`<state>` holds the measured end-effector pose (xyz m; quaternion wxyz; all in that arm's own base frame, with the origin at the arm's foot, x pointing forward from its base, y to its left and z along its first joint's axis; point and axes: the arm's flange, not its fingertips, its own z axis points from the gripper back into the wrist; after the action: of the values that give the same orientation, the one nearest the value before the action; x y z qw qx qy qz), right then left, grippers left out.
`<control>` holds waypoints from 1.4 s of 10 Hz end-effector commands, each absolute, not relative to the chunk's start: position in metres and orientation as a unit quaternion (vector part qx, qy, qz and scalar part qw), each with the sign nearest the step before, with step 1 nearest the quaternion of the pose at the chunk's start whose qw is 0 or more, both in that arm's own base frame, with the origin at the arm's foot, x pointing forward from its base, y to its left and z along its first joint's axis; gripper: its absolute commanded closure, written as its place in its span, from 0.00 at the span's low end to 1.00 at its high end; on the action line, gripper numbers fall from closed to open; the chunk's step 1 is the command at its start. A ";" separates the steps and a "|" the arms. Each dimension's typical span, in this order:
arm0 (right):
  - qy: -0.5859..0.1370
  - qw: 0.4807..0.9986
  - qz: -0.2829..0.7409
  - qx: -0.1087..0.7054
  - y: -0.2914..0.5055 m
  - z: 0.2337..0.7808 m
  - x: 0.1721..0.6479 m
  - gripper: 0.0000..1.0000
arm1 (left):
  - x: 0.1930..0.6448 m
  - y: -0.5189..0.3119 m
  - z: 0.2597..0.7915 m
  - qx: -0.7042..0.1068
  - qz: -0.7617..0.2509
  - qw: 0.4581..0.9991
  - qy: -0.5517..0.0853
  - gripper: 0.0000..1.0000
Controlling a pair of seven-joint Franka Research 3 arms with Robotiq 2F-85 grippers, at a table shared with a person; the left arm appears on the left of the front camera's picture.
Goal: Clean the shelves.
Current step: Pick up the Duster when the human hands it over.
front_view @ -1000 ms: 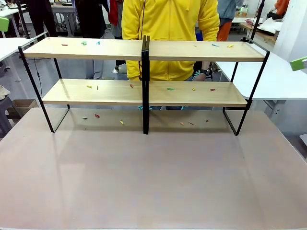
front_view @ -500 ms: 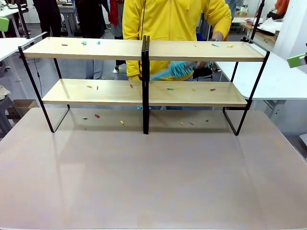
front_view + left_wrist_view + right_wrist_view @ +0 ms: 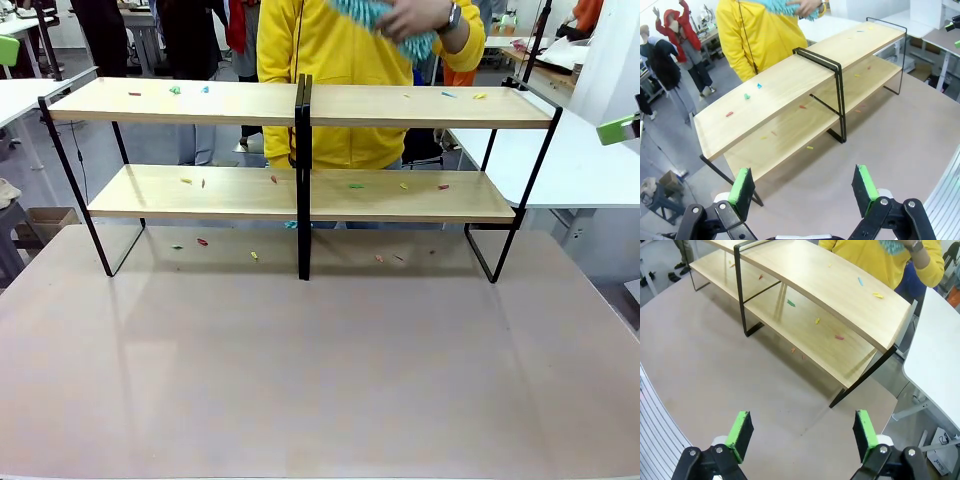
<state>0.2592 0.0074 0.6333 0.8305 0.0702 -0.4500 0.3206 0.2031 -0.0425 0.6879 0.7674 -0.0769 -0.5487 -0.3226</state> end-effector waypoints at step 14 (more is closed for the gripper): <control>-0.468 0.855 0.172 0.143 0.055 0.625 0.287 0.00 | 0.251 -0.045 0.671 -0.100 -0.307 0.819 -0.475 0.00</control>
<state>0.2909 0.0517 0.6313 0.8489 0.1365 -0.4751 0.1873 0.2477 -0.0484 0.6686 0.8109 -0.0909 -0.4806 -0.3212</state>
